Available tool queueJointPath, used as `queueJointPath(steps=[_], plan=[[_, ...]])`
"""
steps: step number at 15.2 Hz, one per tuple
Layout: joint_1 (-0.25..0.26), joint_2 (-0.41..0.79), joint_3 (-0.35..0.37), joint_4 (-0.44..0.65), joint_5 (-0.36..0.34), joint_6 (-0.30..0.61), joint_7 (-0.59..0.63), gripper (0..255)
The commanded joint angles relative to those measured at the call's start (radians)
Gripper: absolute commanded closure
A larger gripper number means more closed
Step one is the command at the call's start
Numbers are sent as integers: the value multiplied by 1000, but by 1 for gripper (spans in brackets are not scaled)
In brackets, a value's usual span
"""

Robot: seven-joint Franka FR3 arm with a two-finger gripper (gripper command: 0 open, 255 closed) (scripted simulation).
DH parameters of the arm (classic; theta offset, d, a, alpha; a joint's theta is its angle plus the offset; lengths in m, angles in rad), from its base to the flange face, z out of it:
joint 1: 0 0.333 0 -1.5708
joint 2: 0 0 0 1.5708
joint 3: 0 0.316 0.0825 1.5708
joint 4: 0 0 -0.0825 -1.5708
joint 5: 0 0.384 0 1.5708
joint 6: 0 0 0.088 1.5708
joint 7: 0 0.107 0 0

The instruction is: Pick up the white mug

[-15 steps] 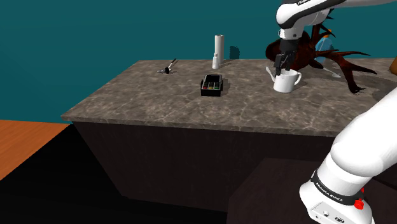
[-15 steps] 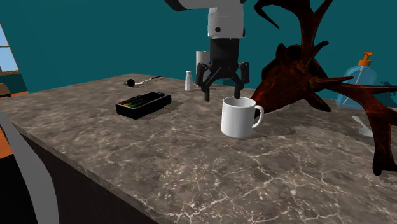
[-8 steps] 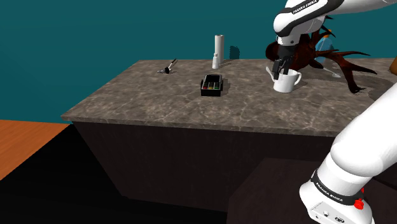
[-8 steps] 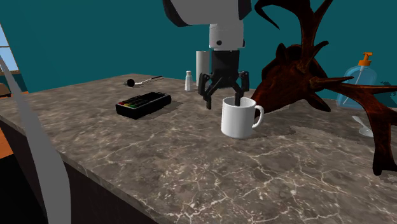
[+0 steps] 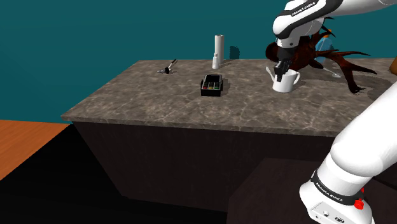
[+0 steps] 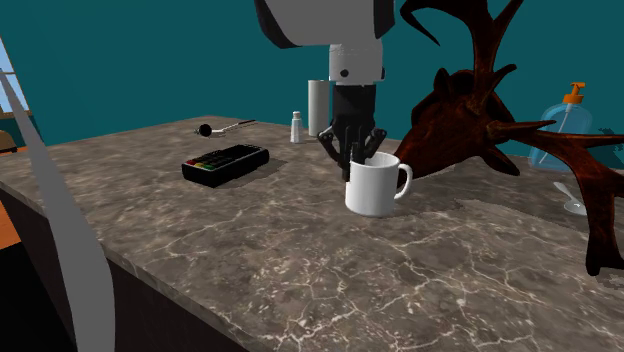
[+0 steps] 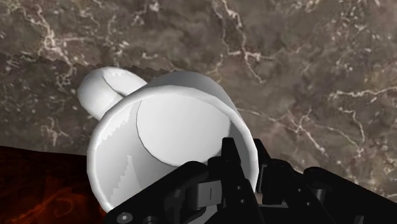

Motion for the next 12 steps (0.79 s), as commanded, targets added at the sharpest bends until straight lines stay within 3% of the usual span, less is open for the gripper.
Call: queueJointPath(steps=[1, 4, 12], plan=[[-2, 5, -4, -1, -1, 2, -1, 255], [-4, 1, -4, -7, -3, 4, -1, 255], [-3, -27, 8, 76, -9, -105, 4, 255]])
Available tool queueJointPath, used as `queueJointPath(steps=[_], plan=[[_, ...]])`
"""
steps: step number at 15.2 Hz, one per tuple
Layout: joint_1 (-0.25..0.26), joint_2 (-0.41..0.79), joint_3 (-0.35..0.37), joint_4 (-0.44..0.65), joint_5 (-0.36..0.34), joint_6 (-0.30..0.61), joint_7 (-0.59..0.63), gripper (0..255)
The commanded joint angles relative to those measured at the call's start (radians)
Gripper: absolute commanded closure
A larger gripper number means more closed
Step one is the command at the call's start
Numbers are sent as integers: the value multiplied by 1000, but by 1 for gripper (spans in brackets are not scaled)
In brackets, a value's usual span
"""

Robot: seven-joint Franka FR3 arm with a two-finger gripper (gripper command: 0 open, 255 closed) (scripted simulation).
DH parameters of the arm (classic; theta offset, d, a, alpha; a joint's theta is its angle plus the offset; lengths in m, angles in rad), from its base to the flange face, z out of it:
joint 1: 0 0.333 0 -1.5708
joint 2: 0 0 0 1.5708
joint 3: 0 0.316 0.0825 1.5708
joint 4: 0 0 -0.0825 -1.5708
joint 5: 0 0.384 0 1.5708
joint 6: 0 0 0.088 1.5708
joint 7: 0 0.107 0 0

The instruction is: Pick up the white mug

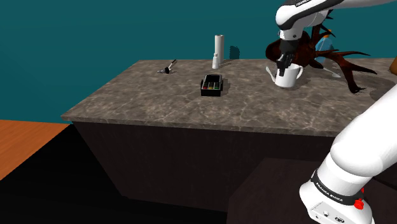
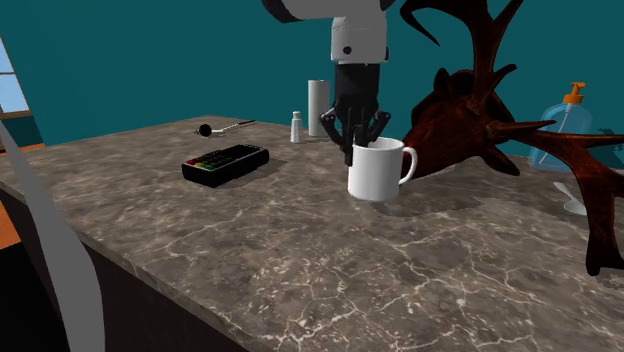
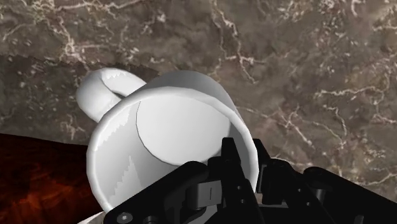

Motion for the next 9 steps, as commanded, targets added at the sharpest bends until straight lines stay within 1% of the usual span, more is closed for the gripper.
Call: queueJointPath(steps=[1, 7, 9], plan=[[0, -2, 2, 27, 1, -29, -1, 255], [3, -11, 9, 100, 1, -110, -1, 255], [3, -11, 9, 102, 1, -112, -1, 255]])
